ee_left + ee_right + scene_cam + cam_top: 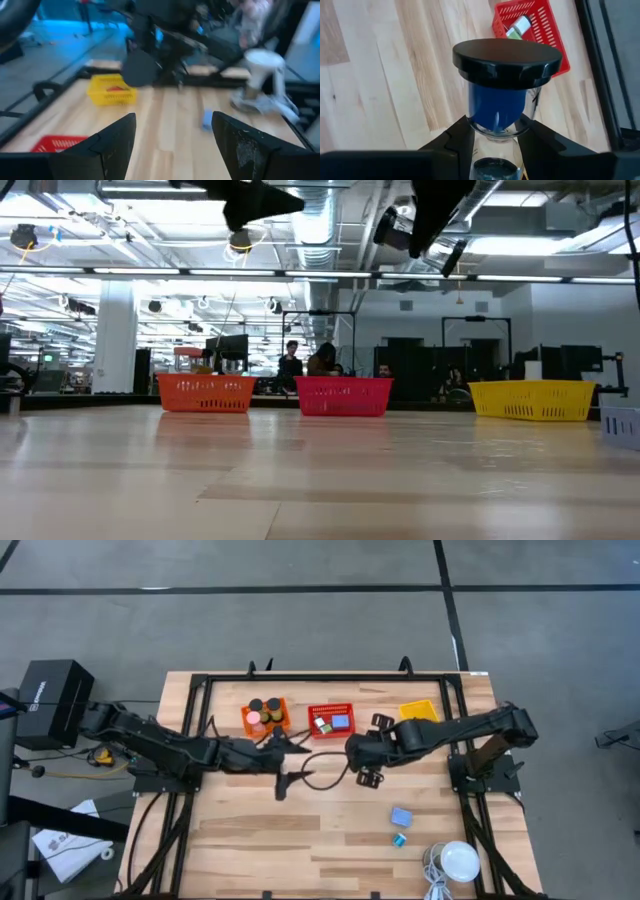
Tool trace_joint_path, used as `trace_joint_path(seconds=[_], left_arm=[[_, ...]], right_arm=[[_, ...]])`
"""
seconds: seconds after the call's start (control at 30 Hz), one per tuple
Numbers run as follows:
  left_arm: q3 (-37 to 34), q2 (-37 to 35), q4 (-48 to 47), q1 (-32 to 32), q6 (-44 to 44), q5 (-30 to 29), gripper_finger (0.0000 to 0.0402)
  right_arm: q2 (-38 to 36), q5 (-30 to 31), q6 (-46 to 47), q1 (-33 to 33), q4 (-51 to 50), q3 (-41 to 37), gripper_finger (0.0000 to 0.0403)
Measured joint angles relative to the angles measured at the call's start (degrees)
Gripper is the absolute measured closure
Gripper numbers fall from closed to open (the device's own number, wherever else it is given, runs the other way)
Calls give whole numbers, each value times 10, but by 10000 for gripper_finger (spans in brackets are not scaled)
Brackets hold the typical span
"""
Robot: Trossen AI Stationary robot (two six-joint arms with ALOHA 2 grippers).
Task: Pick & Place Office items
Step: Put the blue hourglass into the orange bin
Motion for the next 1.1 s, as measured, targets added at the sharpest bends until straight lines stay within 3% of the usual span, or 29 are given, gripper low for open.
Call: trace_joint_path(seconds=[0.1,0.4,0.57,0.7,1.1], left_arm=[[0,25,55,26,0,10,147],[0,100,119,112,46,142,142],[0,128,168,148,59,173,115],[0,161,233,162,59,252,92],[67,230,277,161,60,278,77]], right_arm=[[-1,-9,0,-5,5,0,284],[4,-26,-6,-5,22,0,270],[4,-26,-6,-8,28,0,277],[4,-30,-6,-17,33,0,283],[4,-51,-19,-36,59,0,281]])
